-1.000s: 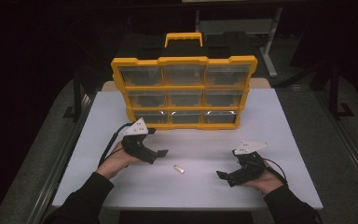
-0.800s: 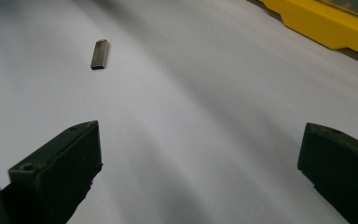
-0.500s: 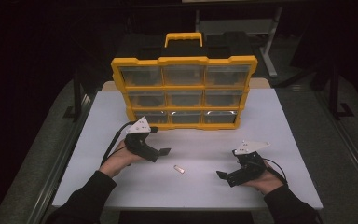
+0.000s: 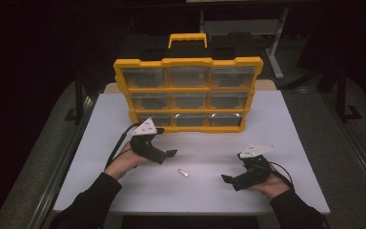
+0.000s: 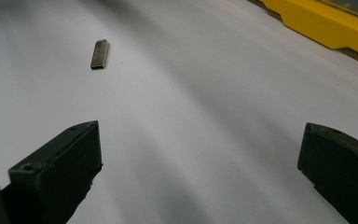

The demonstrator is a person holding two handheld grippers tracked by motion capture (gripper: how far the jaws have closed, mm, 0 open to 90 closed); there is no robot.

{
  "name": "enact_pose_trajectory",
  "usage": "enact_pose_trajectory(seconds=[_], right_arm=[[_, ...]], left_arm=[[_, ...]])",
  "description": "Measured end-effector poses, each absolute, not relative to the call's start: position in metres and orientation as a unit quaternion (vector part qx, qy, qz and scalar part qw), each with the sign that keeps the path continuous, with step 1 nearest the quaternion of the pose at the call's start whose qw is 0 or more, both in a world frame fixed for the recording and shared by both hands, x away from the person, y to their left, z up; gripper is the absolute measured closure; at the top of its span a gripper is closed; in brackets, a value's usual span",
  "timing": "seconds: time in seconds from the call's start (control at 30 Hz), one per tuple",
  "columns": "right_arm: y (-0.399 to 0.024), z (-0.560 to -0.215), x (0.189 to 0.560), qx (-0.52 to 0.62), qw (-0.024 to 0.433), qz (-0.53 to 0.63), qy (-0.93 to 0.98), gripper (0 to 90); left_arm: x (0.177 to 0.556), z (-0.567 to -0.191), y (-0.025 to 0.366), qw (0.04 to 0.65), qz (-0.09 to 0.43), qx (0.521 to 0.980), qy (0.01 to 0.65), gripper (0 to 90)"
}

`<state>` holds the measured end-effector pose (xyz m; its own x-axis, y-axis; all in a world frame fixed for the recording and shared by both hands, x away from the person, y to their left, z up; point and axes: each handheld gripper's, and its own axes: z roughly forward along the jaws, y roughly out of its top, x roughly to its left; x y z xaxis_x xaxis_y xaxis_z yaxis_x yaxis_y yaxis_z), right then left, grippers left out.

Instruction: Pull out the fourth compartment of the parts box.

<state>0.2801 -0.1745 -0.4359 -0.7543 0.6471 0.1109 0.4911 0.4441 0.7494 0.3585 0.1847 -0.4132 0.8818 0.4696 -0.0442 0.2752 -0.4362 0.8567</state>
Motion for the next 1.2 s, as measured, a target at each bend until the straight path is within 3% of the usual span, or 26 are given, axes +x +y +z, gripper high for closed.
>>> enact_pose_trajectory(seconds=[1.2], right_arm=[[-0.175,-0.436,0.280,0.337,0.096,0.405,0.844,0.0]], left_arm=[[0.373,-0.417,0.160,0.492,0.105,0.836,0.219,0.1]])
